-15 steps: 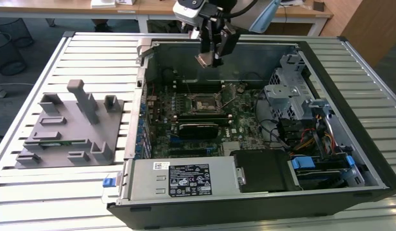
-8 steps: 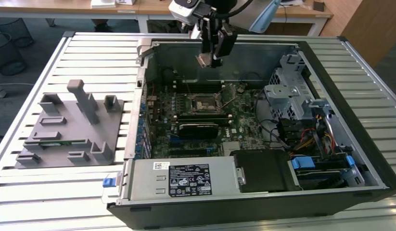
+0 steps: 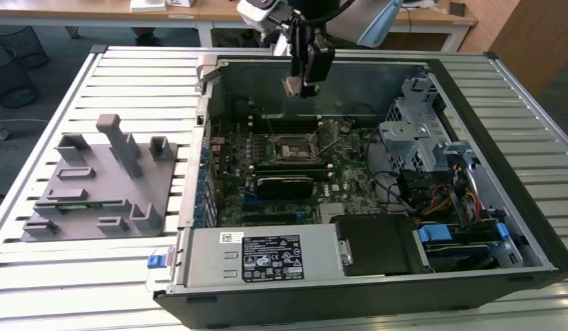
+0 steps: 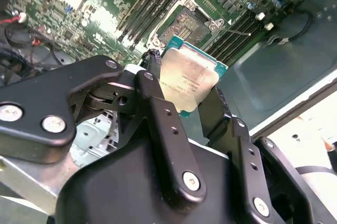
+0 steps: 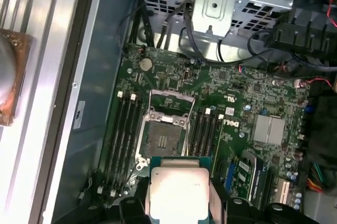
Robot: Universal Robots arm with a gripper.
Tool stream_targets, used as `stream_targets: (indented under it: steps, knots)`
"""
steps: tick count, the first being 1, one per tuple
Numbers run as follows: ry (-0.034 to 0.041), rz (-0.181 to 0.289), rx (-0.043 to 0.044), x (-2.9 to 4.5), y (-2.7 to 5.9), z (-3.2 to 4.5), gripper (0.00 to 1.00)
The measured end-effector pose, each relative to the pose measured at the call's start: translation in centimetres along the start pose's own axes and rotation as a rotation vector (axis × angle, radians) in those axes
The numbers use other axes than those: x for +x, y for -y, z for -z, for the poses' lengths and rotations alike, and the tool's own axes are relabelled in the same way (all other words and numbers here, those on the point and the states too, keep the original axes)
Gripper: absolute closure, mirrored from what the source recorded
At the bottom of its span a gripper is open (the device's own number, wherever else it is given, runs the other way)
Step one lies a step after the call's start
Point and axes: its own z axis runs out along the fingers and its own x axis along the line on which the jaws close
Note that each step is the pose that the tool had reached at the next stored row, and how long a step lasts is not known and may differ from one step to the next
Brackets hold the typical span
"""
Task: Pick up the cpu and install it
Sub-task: 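Place the cpu into insertion slot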
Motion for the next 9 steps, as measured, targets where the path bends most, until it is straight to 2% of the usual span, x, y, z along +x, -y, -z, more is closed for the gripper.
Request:
stream_targets:
  steps: [9]
  knots:
    - [0.0048, -0.154, -0.0002, 0.00, 0.00, -0.14, 0.47]
